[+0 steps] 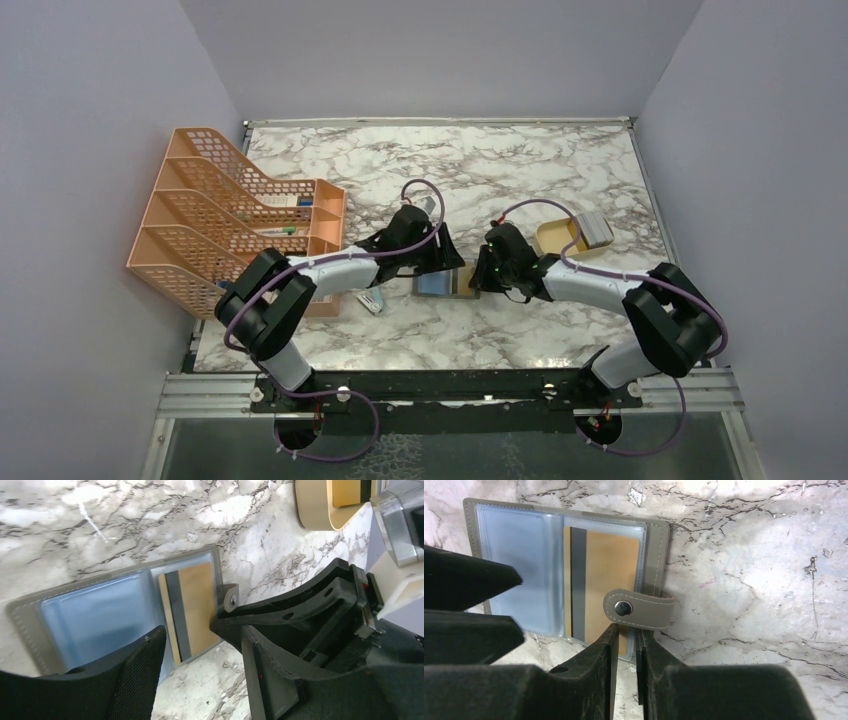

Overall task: Put the credit cards into the card holder
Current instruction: Insert the credit card into the card holder, then turn over the card slot in the card holder.

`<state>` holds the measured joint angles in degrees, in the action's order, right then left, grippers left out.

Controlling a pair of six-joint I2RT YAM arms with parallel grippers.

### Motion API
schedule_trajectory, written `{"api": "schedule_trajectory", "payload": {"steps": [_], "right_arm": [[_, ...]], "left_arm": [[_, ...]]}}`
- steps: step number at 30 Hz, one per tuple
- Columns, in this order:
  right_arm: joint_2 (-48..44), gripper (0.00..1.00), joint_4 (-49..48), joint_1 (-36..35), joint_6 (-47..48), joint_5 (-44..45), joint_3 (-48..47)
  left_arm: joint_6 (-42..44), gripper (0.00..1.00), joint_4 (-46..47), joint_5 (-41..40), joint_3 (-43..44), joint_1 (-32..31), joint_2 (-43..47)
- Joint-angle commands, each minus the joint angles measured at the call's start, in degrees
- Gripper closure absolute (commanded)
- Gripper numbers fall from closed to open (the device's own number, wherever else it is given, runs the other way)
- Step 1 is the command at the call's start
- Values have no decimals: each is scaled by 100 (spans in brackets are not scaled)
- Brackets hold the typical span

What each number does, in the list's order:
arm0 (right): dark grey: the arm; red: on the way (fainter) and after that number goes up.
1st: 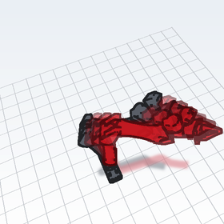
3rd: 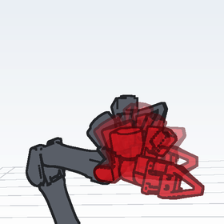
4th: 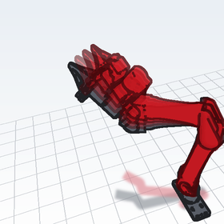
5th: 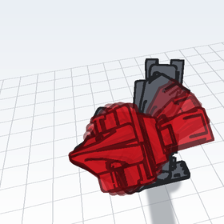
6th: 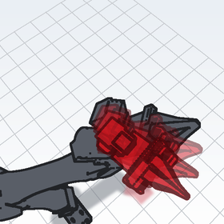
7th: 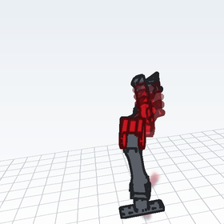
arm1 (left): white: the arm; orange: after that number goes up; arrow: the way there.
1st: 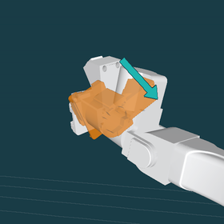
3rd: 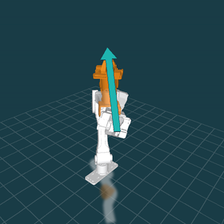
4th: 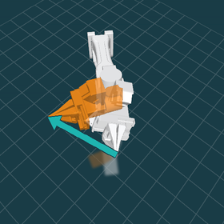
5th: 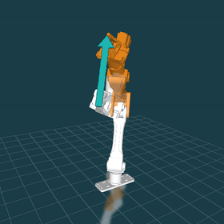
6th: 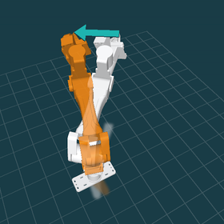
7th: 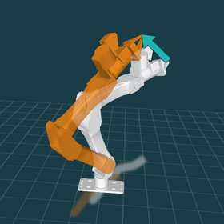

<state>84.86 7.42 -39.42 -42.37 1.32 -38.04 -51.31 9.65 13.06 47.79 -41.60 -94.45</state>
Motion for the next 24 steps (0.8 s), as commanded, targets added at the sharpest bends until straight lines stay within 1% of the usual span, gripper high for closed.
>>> {"api": "schedule_trajectory", "payload": {"steps": [1,7,17,24], "right_arm": [[143,82,-149,-33,18,-106,48],[145,88,-197,-35,27,-75,109],[162,88,-249,-37,18,-97,140],[180,88,-234,-38,27,-89,123]], "left_arm": [[482,40,-806,-605,67,109,436],[606,35,-921,-594,-173,298,566],[705,33,-884,-523,-217,346,452],[798,33,-1115,-826,-191,350,661]]}}
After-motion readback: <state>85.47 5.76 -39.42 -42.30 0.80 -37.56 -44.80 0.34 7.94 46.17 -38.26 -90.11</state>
